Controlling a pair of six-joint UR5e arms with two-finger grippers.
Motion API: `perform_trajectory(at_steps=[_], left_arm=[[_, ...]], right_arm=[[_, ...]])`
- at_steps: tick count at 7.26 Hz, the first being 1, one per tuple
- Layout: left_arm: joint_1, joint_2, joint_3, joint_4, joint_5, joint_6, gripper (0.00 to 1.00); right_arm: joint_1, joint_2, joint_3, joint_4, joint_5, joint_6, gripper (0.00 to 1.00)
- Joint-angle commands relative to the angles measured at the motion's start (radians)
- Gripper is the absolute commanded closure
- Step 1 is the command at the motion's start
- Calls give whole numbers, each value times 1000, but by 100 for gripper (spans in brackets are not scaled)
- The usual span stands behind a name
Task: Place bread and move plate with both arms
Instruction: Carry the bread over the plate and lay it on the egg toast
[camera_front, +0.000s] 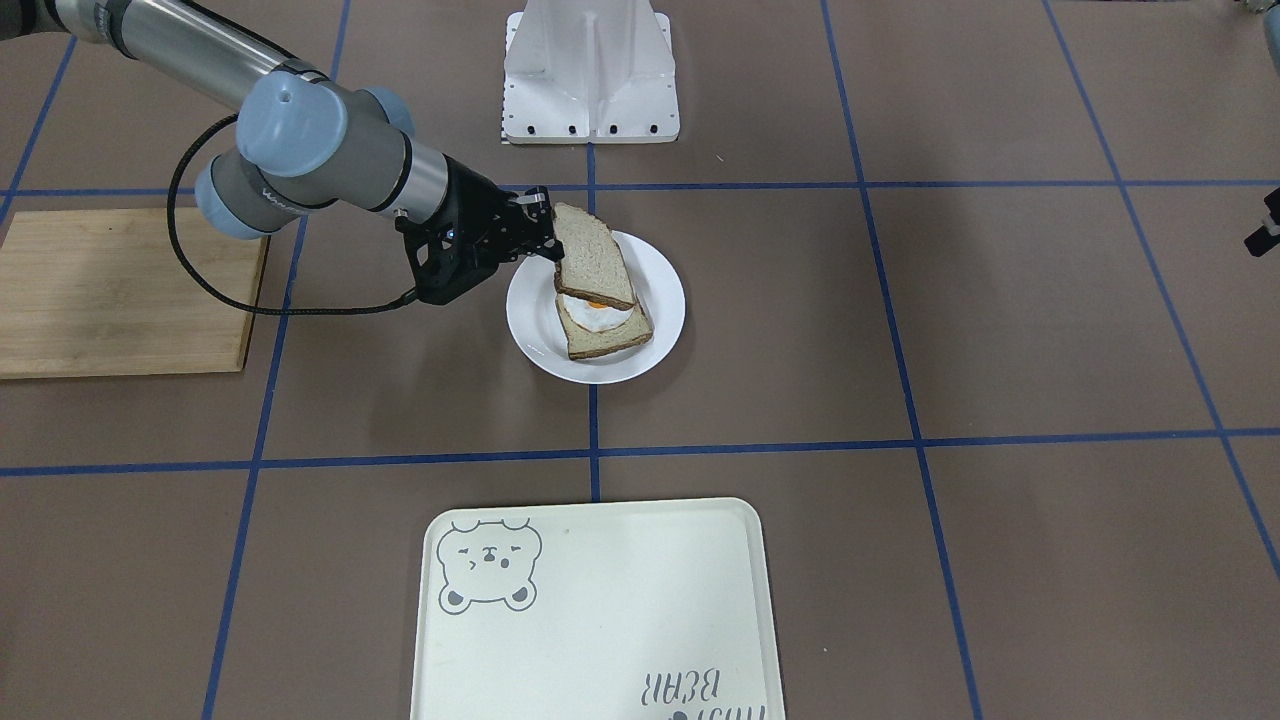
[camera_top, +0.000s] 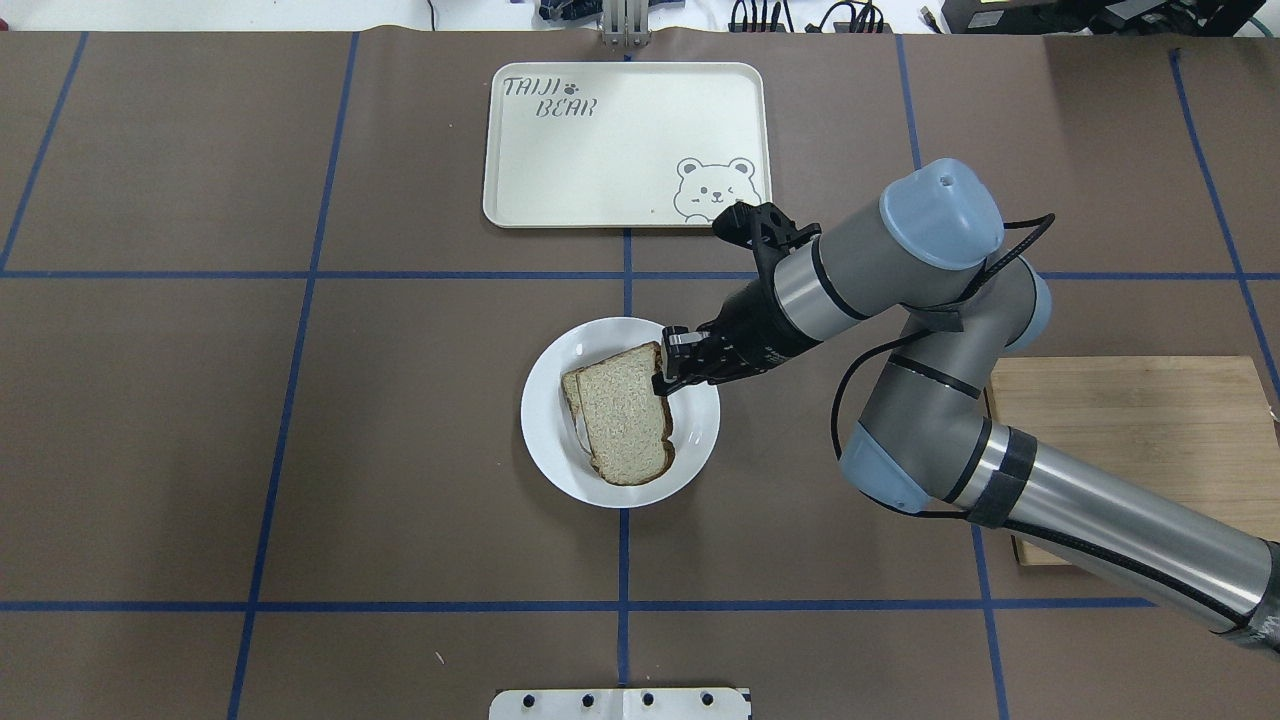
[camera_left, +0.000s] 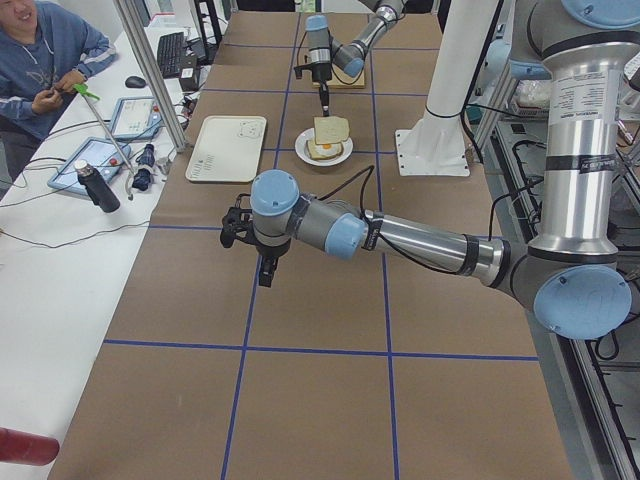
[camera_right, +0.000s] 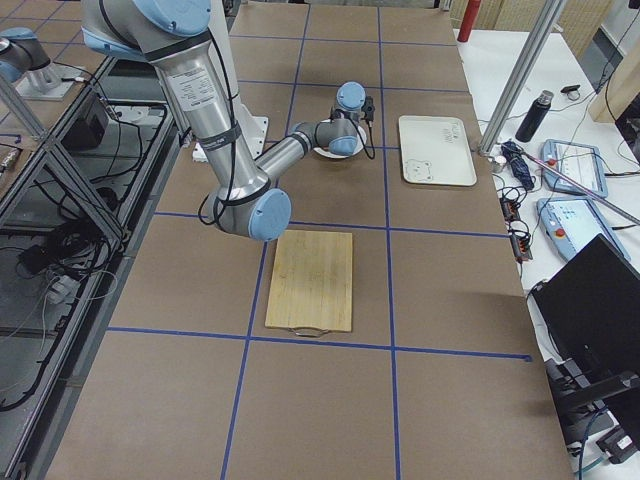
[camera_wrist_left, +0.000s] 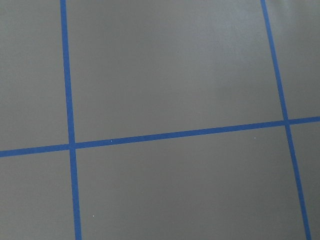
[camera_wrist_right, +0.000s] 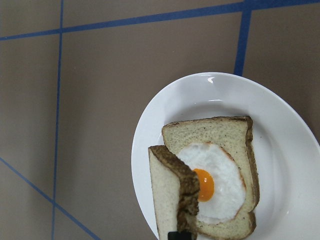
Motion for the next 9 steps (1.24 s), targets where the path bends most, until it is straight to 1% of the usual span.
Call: perform_trajectory(at_steps=[1,2,7,8,9], left_arm=[[0,7,-15,1,0,-3,2],[0,7,-21,1,0,-12,2],[1,7,-22,1,0,-31,2],[1,7,-22,-2,-2,-31,2],[1,7,-22,-3,-2,-34,2]], right_arm=[[-8,32,-64,2,-6,-75,100],[-9,47,-85,4,-5,-78,100],[-11,48,-104,4,-2,-80,100],[-11,48,-110,4,-3,-80,88],[-11,46,-113,2,-8,-80,71]])
